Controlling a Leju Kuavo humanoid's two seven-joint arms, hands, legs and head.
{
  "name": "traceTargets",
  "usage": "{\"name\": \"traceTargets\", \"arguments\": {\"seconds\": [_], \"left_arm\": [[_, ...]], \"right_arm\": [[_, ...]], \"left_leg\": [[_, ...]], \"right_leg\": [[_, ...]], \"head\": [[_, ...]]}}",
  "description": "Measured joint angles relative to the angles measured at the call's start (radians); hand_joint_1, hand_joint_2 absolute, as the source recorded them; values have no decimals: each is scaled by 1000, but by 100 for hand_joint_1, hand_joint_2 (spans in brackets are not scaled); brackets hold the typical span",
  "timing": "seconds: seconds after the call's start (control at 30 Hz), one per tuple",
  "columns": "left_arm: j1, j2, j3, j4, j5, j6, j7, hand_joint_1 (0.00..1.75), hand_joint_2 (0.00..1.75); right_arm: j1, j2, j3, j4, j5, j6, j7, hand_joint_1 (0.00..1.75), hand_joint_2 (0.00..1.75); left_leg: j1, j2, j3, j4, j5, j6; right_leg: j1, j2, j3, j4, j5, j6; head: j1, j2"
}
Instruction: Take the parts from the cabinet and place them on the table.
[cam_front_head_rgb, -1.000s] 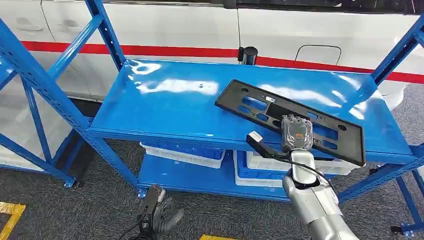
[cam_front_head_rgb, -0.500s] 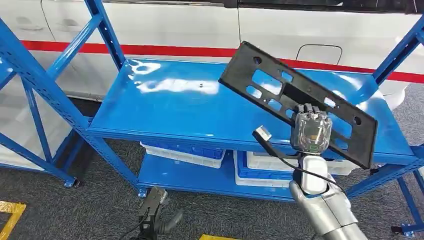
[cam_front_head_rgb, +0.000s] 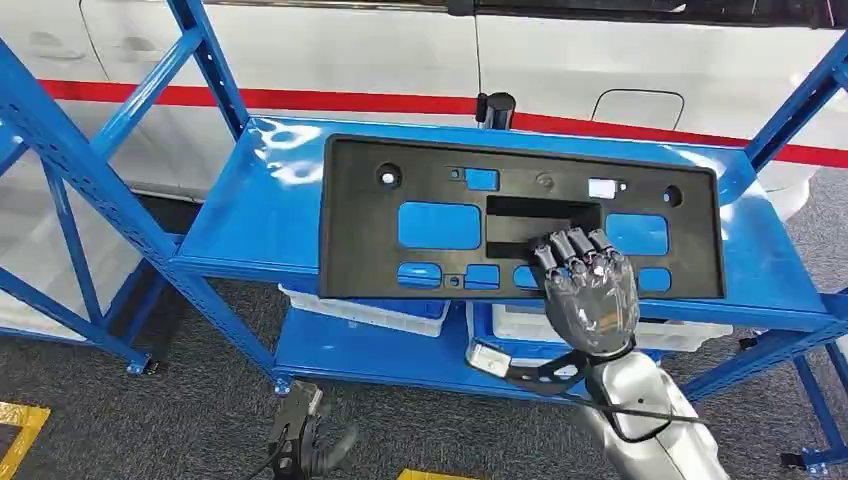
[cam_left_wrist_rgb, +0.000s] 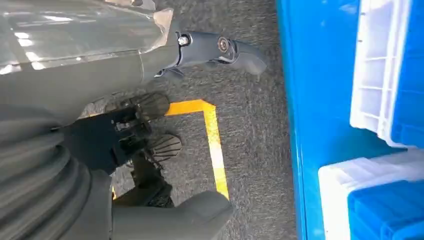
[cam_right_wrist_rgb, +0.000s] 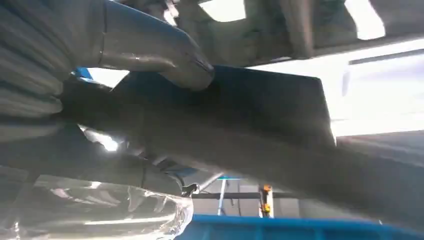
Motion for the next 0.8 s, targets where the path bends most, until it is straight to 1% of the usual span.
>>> {"name": "traceTargets", "arguments": {"seconds": [0.03, 0.07, 0.1, 0.13, 0.17, 0.2, 0.23, 0.27, 0.3, 0.33, 0.37, 0.4, 0.43, 0.47, 0.5, 0.53, 0.57, 0.6, 0.63, 0.67, 0.7, 0.73, 0.77, 0.8], "left_arm": [[4, 1, 0, 0, 12, 6, -4, 0, 175], [9, 1, 0, -1, 23, 13, -8, 0, 175], [12, 2, 1, -2, 32, 19, -11, 0, 175], [14, 3, 2, -2, 42, 27, -12, 0, 175], [19, 4, 3, -3, 46, 34, -12, 0, 175], [26, 5, 5, -5, 55, 39, -13, 0, 175], [34, 6, 6, -8, 62, 46, -14, 0, 175], [41, 7, 8, -10, 65, 52, -16, 0, 175], [43, 7, 10, -11, 69, 53, -17, 0, 175], [46, 7, 11, -14, 71, 54, -17, 0, 175], [48, 8, 11, -18, 71, 55, -17, 0, 175], [48, 10, 13, -22, 73, 56, -18, 0, 175], [51, 11, 15, -28, 80, 64, -20, 0, 175], [54, 11, 16, -35, 85, 69, -24, 0, 175], [56, 12, 18, -37, 87, 75, -26, 0, 175], [60, 16, 22, -42, 98, 83, -29, 0, 175], [67, 17, 24, -50, 109, 93, -33, 0, 175], [75, 18, 28, -60, 121, 102, -37, 0, 175], [82, 19, 33, -68, 128, 108, -42, 0, 175], [86, 20, 38, -72, 134, 109, -44, 0, 175], [91, 21, 40, -75, 135, 110, -44, 0, 175], [95, 23, 42, -77, 135, 110, -45, 0, 175], [100, 24, 43, -79, 136, 111, -45, 0, 175], [104, 24, 44, -82, 137, 112, -45, 0, 175]], "right_arm": [[23, 13, -8, -35, 0, 0, -18, 175, 175], [50, 19, -19, -67, 0, 0, -31, 175, 175], [70, 27, -31, -98, -1, 0, -45, 175, 175], [88, 32, -41, -124, -1, 0, -56, 175, 175], [109, 36, -50, -149, -1, 0, -67, 175, 175], [133, 41, -59, -173, -1, 0, -77, 175, 175], [154, 45, -65, -195, -1, 0, -85, 175, 175], [171, 50, -69, -211, -1, 0, -89, 175, 175], [180, 53, -72, -224, -1, 0, -89, 175, 175], [188, 56, -76, -236, -1, 0, -90, 175, 175], [191, 59, -80, -248, -1, 0, -90, 175, 175], [193, 61, -84, -253, -1, 0, -93, 175, 175], [200, 68, -86, -261, -1, 0, -97, 175, 175], [208, 68, -87, -267, -1, 0, -99, 175, 175], [214, 69, -88, -268, -1, 0, -101, 175, 175], [219, 72, -87, -271, -1, 0, -104, 175, 175], [223, 74, -87, -274, -1, 0, -104, 175, 175], [225, 75, -85, -276, -4, 0, -104, 175, 175], [225, 76, -82, -278, -7, 0, -104, 175, 175], [226, 78, -80, -278, -7, 0, -104, 175, 175], [228, 79, -80, -278, -7, 0, -104, 175, 175], [231, 79, -80, -278, -7, 0, -104, 175, 175], [232, 80, -79, -278, -7, 0, -104, 175, 175], [233, 80, -78, -278, -7, 0, -104, 175, 175]], "left_leg": [[2, 1, 10, -17, 8, 8], [12, 3, 25, -36, 19, 10], [14, 3, 30, -44, 22, 15], [15, 3, 30, -44, 22, 15], [15, 3, 30, -44, 21, 15], [15, 3, 29, -44, 21, 15], [16, 3, 29, -43, 20, 14], [18, 3, 29, -43, 19, 11], [22, 3, 29, -40, 18, 7], [27, 2, 28, -32, 14, -1], [30, 1, 24, -18, 7, -11], [20, 0, 17, -1, -3, -25], [22, 1, 13, 8, -11, -32], [18, 1, 12, 5, -10, -35], [21, 0, 13, 5, -7, -35], [29, 1, 11, 8, -6, -38], [33, 3, 10, 18, -16, -44], [34, 5, -2, 48, -46, -47], [34, 5, -32, 120, -95, -51], [35, 5, -71, 207, -141, -55], [35, 5, -105, 282, -172, -56], [35, 5, -124, 326, -182, -55], [35, 5, -118, 318, -169, -51], [35, 5, -89, 268, -138, -46]], "right_leg": [[6, 0, 4, -5, 0, 2], [5, -3, -5, 13, -13, 1], [7, -2, -21, 54, -37, -4], [6, -2, -56, 126, -71, -10], [4, -2, -97, 210, -106, -12], [3, -2, -136, 291, -133, -10], [0, -2, -154, 329, -139, -1], [-6, -2, -142, 305, -125, 10], [-11, -2, -107, 239, -96, 24], [-18, -3, -52, 137, -60, 40], [-26, -4, 0, 46, -33, 52], [-21, -3, 5, 30, -40, 48], [-19, 4, 10, 29, -36, 32], [-16, 4, 8, 34, -37, 21], [-19, 4, 9, 37, -35, 15], [-20, 5, 6, 38, -32, 11], [-21, 5, 7, 37, -29, 4], [-19, 4, 6, 37, -28, -1], [-18, 4, 4, 37, -26, -6], [-16, 3, 1, 37, -25, -8], [-14, 1, -3, 37, -24, -9], [-11, -1, -6, 37, -22, -13], [-9, -1, -7, 37, -21, -13], [-8, -1, -8, 37, -20, -15]], "head": [[-1, 0], [1, 0], [2, 0], [5, 0], [6, 0], [5, 0], [7, 0], [6, 0], [6, 0], [6, 0], [7, 0], [12, 0], [13, 0], [10, 0], [9, 0], [10, 0], [10, 0], [10, 0], [9, 0], [8, 0], [9, 0], [8, 0], [9, 0], [8, 0]]}}
